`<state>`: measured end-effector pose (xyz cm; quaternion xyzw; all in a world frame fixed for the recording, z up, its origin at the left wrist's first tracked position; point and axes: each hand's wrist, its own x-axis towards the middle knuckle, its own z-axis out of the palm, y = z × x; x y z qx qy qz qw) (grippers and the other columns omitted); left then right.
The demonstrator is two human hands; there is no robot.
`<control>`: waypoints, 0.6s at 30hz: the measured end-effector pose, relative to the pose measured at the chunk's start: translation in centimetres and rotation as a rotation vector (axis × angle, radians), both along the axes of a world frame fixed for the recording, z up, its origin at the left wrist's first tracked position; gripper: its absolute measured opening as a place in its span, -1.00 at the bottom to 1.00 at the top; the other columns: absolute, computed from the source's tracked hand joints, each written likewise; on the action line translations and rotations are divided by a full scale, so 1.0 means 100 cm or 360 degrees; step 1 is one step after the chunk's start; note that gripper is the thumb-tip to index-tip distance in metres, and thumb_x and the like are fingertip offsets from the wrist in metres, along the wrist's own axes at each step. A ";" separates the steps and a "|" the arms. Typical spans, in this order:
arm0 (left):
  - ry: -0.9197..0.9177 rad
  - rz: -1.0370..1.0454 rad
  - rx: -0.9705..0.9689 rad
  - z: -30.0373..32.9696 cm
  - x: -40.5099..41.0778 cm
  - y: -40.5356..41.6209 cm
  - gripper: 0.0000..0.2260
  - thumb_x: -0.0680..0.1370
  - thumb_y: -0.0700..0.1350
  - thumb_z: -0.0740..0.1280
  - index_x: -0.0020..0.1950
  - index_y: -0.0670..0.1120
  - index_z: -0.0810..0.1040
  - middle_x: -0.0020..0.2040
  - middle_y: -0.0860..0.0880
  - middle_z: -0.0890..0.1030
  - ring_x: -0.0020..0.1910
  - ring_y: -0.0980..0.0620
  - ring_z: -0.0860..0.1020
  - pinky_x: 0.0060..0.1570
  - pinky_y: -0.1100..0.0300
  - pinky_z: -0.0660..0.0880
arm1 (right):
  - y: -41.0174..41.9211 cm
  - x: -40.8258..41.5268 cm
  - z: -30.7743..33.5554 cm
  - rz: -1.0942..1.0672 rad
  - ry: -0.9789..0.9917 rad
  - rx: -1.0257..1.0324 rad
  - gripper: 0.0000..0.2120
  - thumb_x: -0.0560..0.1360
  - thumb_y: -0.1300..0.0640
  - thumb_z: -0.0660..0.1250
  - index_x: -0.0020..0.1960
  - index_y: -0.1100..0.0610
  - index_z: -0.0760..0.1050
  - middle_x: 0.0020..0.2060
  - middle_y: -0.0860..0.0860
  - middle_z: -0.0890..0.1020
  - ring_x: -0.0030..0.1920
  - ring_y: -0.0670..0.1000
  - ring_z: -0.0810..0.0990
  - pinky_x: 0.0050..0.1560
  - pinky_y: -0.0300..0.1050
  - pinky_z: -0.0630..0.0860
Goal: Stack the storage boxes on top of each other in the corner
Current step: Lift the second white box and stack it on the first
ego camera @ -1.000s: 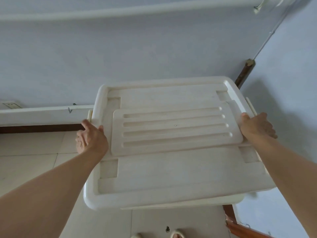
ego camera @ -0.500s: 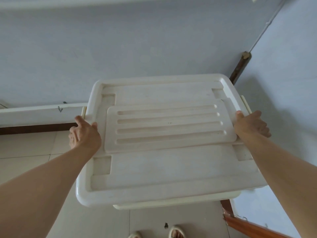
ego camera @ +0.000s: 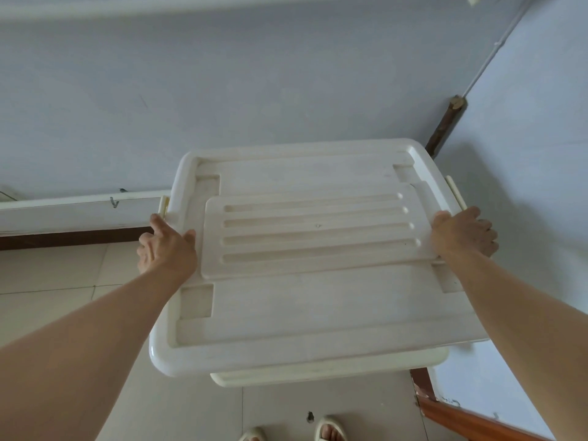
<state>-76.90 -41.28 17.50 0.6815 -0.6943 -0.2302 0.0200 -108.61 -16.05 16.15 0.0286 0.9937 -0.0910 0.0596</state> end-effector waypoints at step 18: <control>-0.0188 -0.0427 -0.0213 0.016 0.007 0.046 -0.47 0.57 0.09 0.17 0.43 -0.10 0.09 0.47 -0.19 0.12 0.41 -0.22 0.14 0.36 -0.15 0.12 | 0.014 0.065 0.041 0.0290 0.0049 -0.0036 -0.41 0.53 -0.05 0.20 0.39 0.32 0.19 0.33 0.35 0.29 0.32 0.32 0.25 0.31 0.15 0.24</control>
